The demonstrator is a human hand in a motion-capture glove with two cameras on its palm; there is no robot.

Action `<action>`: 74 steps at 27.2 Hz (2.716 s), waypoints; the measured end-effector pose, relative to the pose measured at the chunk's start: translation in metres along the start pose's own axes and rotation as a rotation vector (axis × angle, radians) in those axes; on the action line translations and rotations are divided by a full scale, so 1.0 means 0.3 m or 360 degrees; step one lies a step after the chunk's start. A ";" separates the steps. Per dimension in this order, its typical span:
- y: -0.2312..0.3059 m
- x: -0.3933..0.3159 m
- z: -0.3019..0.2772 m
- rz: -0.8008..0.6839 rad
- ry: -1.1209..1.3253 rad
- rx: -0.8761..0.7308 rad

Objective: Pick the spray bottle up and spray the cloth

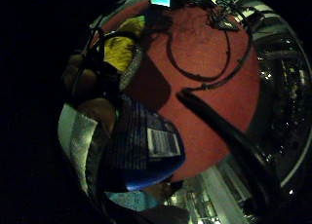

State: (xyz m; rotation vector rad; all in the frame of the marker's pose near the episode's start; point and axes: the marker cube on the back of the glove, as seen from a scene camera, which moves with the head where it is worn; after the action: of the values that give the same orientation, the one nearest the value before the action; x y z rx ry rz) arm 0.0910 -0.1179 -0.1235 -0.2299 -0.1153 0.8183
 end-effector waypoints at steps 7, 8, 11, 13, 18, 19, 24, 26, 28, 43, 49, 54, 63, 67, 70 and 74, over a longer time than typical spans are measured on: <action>0.062 -0.225 0.078 -0.0432 -0.0574 0.0268; 0.068 -0.265 0.096 -0.0494 -0.0632 0.0295; 0.081 -0.392 0.158 -0.0663 -0.0789 0.0338; 0.087 -0.482 0.209 -0.0760 -0.0899 0.0341; 0.099 -0.676 0.353 -0.0908 -0.1142 0.0312; 0.101 -0.707 0.384 -0.0925 -0.1171 0.0301; 0.105 -0.823 0.511 -0.0966 -0.1222 0.0224; 0.106 -0.852 0.546 -0.0969 -0.1225 0.0188; 0.110 -0.873 0.576 -0.0973 -0.1221 0.0151; 0.136 -0.903 0.682 -0.1083 -0.1102 0.0094; 0.169 -0.858 0.647 -0.1152 -0.0995 0.0027; 0.209 -0.711 0.480 -0.1177 -0.0818 0.0117; 0.280 -0.206 0.186 -0.0924 -0.0572 0.0335; 0.301 0.023 0.110 -0.0760 -0.0430 0.0433; 0.309 0.171 0.079 -0.0655 -0.0328 0.0486; 0.323 0.329 0.073 -0.0559 -0.0219 0.0511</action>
State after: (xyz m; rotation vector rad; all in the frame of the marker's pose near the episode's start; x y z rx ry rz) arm 0.0852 0.0219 -0.1250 0.1484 -0.1468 0.4918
